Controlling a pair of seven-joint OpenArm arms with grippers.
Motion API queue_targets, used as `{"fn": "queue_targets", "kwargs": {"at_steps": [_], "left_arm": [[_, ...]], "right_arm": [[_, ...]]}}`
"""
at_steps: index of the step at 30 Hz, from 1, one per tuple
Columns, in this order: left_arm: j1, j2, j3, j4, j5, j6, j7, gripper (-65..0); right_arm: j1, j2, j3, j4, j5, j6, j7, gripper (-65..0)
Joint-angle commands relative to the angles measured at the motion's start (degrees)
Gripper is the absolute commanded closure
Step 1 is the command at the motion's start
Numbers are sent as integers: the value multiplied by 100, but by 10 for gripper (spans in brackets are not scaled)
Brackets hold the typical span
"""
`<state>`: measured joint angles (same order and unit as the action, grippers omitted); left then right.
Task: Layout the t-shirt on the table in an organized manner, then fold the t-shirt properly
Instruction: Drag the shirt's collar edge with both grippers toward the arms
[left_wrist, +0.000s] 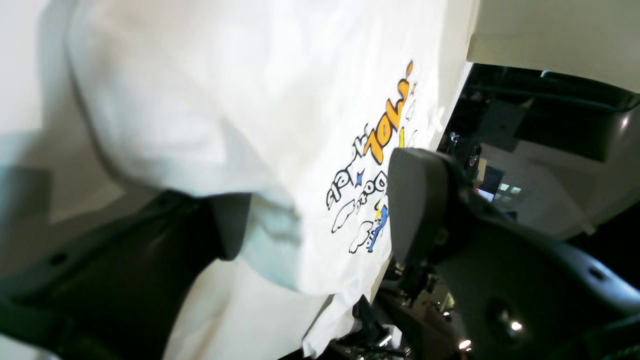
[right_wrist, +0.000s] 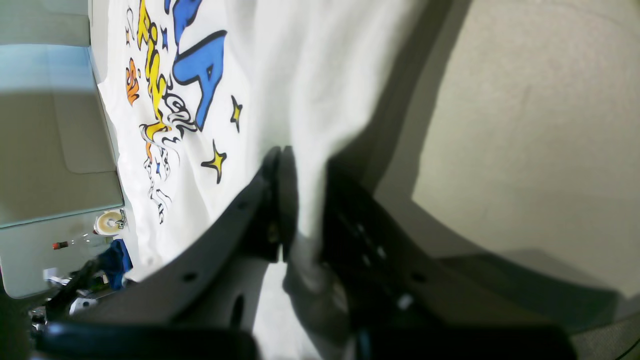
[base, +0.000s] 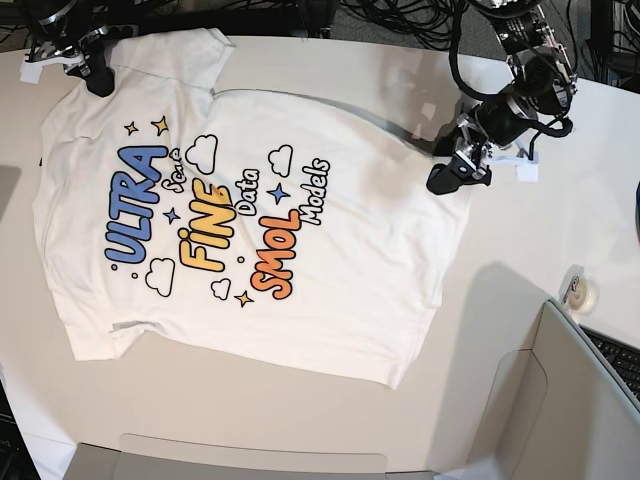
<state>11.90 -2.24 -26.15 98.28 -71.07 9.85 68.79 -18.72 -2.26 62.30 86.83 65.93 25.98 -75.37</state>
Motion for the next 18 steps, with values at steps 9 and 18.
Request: {"fn": "queue_targets", "kwargs": {"at_steps": [9, 18], "left_arm": [[-69, -114, -27, -171, 87, -13, 17, -411], [-52, -123, -27, -153, 694, -22, -422, -410]], "right_arm": [[-172, -42, -19, -72, -927, -88, -463, -27], [-172, -42, 7, -72, -927, -88, -463, -27]]}}
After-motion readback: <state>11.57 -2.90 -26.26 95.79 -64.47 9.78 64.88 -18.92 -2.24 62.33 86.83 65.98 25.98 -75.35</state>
